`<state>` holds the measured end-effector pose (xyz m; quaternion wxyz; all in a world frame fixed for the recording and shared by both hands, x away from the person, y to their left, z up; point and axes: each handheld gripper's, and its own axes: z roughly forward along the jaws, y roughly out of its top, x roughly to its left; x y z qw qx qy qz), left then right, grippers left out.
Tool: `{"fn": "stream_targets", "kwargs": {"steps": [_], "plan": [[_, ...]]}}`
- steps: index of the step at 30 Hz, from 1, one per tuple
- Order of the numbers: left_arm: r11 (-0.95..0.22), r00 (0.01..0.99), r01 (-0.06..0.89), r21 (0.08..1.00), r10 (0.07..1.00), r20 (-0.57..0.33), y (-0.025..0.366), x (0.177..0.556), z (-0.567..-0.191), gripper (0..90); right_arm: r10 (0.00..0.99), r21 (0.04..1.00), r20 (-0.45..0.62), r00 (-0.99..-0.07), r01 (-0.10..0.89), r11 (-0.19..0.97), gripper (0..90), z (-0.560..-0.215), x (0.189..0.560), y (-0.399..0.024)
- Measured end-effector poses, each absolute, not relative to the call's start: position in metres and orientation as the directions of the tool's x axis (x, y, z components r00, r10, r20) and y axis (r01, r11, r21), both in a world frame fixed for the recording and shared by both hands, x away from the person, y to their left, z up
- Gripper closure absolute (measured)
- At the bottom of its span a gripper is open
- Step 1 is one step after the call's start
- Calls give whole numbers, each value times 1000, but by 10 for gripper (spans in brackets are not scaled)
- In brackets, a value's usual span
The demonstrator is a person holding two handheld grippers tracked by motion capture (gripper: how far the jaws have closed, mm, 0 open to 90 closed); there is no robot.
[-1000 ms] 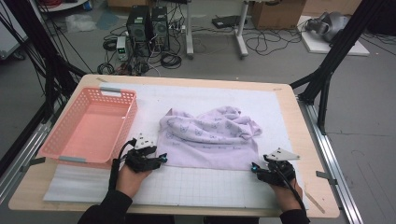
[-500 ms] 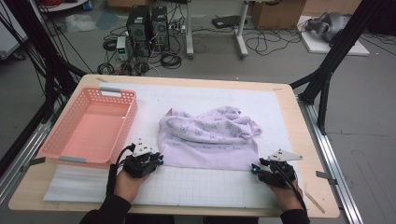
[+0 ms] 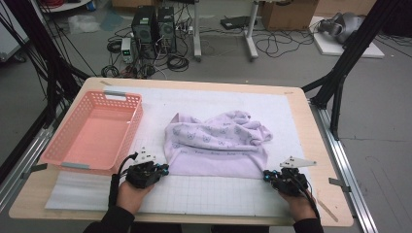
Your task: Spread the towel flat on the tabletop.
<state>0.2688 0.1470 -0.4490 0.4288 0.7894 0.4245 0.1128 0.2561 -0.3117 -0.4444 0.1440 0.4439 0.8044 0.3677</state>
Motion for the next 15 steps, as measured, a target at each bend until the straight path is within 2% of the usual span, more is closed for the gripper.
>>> {"fn": "stream_targets", "kwargs": {"steps": [9,15], "plan": [[-272,652,579,768,720,-237,160,247,-438,863,798,689,78,-597,611,390,860,-438,225,-314],[-305,676,581,755,697,-238,162,225,-438,862,777,680,81,-624,604,415,860,-434,203,-315]]}}
